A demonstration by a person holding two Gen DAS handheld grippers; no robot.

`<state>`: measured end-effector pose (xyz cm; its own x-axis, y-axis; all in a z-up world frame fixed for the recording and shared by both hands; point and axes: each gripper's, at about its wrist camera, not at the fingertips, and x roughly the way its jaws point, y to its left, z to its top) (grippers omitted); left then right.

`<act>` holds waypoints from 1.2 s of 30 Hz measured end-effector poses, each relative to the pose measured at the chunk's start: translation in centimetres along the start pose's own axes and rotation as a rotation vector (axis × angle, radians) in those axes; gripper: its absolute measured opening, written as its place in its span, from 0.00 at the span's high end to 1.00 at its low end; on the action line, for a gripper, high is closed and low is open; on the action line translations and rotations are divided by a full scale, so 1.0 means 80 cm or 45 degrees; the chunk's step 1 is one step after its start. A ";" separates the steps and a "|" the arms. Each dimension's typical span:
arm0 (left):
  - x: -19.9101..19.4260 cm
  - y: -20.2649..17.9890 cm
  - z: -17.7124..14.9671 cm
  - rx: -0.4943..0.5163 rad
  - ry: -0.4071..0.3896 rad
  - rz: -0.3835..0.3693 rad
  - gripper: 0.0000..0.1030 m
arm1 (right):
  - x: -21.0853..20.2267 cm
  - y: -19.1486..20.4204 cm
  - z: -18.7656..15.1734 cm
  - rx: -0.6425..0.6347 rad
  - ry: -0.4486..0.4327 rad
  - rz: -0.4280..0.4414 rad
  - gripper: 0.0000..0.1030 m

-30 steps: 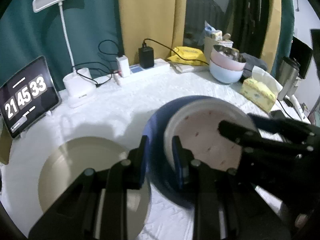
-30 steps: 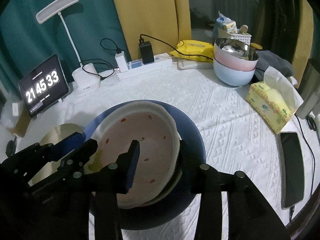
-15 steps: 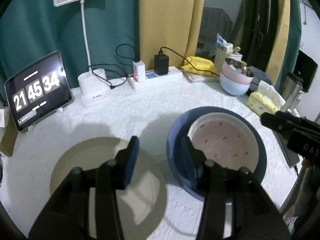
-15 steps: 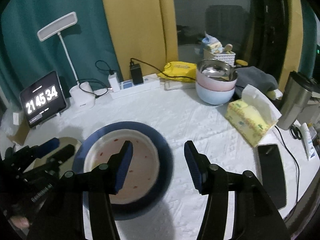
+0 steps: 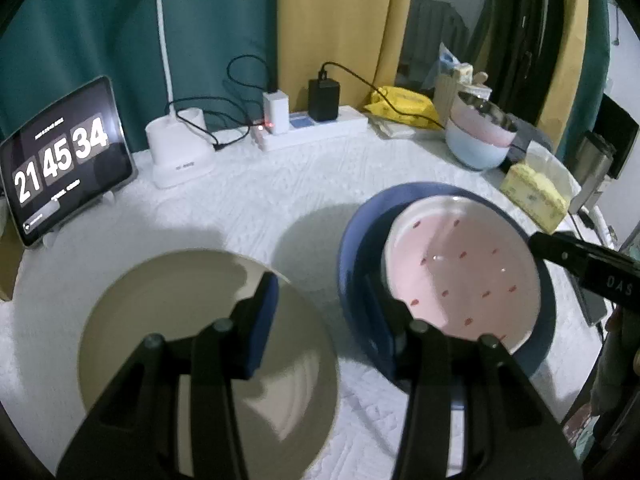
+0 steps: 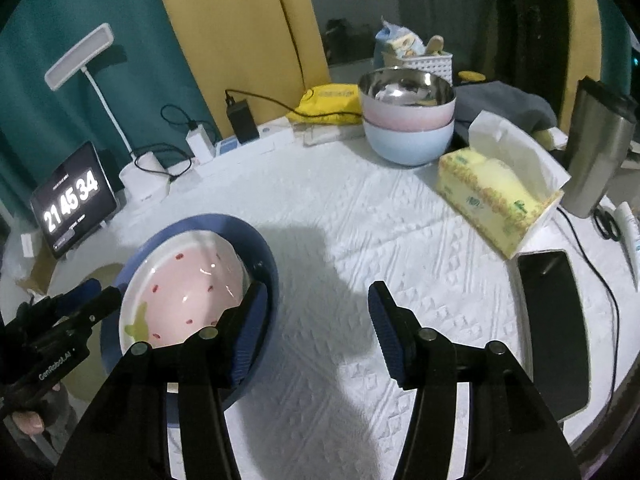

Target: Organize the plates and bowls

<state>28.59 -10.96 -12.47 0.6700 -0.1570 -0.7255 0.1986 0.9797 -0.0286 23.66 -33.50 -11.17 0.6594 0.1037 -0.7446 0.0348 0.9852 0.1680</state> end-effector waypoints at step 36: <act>0.012 -0.015 -0.005 0.037 -0.022 -0.075 0.88 | 0.027 0.019 -0.017 0.101 -0.037 0.122 0.90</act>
<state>28.67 -12.23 -13.39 0.6688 -0.2165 -0.7112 0.2586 0.9647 -0.0506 24.11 -31.61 -13.39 0.6840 0.1918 -0.7038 0.0293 0.9568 0.2893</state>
